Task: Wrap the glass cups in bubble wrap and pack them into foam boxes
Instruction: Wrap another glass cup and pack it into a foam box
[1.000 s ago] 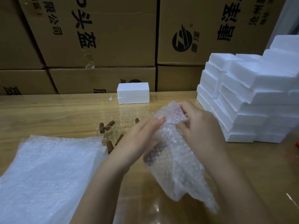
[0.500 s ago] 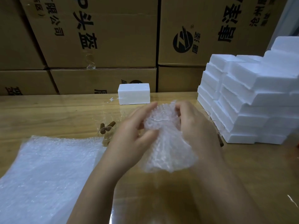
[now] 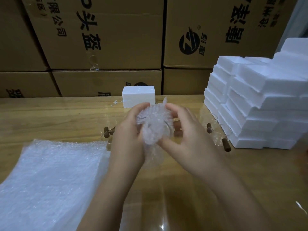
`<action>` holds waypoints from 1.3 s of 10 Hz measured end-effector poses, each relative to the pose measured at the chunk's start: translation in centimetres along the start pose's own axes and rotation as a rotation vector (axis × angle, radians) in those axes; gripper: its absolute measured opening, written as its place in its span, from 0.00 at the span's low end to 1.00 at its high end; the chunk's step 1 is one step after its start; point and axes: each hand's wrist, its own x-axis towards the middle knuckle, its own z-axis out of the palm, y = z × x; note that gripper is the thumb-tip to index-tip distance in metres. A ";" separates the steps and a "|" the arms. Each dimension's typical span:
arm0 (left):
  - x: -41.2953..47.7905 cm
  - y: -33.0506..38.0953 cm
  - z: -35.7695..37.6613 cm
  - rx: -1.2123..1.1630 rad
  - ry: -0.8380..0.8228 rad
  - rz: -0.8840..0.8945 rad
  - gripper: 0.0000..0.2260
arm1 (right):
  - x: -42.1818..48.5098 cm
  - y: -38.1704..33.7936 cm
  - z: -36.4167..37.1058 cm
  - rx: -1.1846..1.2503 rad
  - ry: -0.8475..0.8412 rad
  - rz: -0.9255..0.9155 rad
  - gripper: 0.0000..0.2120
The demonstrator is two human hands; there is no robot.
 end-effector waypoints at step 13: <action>-0.9 1.0 -0.1 0.438 0.098 0.396 0.22 | 0.2 0.4 0.0 0.076 0.095 0.091 0.19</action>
